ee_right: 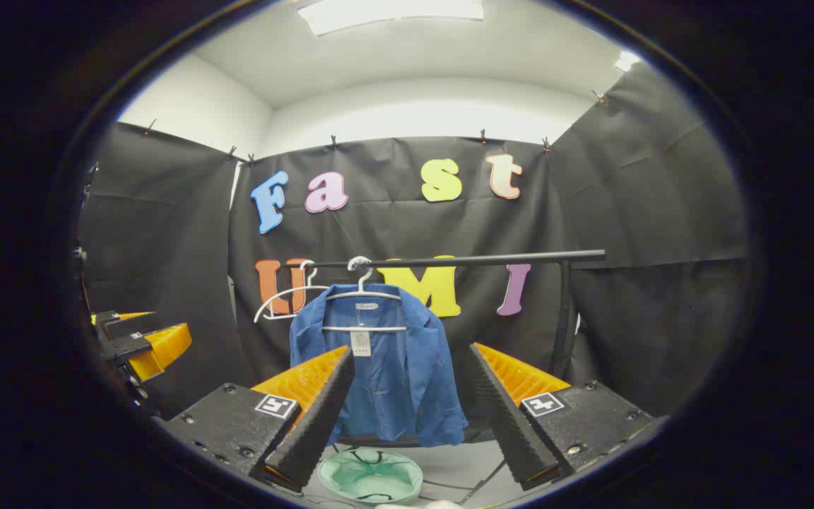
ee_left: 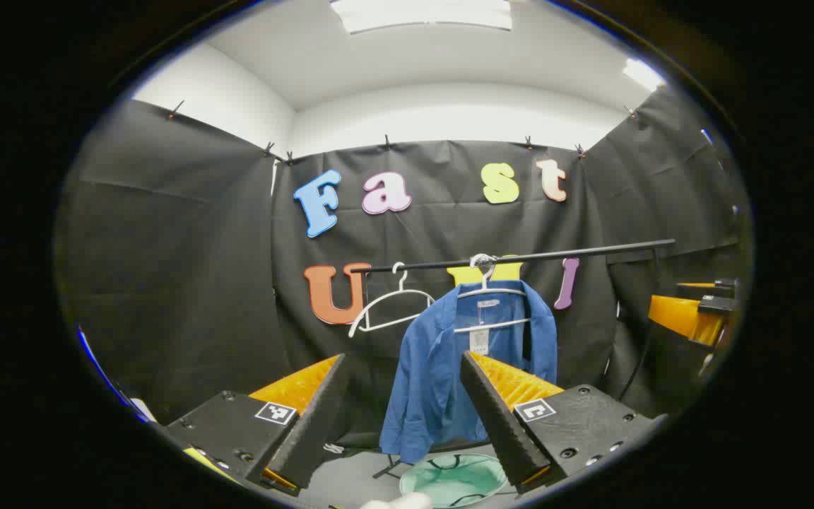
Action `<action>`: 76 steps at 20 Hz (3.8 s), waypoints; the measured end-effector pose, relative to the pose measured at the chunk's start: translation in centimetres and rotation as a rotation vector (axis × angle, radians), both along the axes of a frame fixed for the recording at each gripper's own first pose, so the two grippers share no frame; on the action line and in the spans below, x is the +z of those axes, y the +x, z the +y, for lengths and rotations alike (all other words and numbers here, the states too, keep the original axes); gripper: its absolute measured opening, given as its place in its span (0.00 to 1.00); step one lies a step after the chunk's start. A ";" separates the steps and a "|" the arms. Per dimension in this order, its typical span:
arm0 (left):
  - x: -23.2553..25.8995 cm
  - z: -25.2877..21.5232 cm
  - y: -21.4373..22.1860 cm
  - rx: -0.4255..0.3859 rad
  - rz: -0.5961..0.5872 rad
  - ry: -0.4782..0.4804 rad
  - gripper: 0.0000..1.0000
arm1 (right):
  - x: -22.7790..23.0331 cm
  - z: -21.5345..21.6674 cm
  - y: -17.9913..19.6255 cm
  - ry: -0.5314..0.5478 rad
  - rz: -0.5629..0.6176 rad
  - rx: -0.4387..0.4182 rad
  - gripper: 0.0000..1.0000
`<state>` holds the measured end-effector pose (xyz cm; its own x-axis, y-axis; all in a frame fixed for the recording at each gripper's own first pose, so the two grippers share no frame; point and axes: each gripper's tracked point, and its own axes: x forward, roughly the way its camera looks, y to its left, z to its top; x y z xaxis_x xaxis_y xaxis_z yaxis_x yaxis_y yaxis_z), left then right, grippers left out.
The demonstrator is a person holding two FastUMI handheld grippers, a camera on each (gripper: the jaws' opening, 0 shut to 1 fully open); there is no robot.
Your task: Grasp the clothes on the hanger with both hands and then place them into the laundry hamper below.
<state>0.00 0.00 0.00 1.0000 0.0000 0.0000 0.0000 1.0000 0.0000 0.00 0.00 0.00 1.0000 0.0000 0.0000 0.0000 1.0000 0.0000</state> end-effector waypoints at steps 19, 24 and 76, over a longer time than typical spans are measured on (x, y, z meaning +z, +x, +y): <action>0.3 1.8 0.8 0.004 0.004 0.015 0.98 | -0.2 0.1 0.2 -0.007 -0.001 -0.061 1.00; 0.5 1.0 3.5 0.016 -0.015 0.026 0.99 | -0.1 -0.9 3.1 -0.044 -0.003 -0.083 1.00; -10.7 -6.1 31.9 0.100 0.082 0.081 0.04 | -9.2 -2.5 37.9 -0.225 0.041 -0.079 0.04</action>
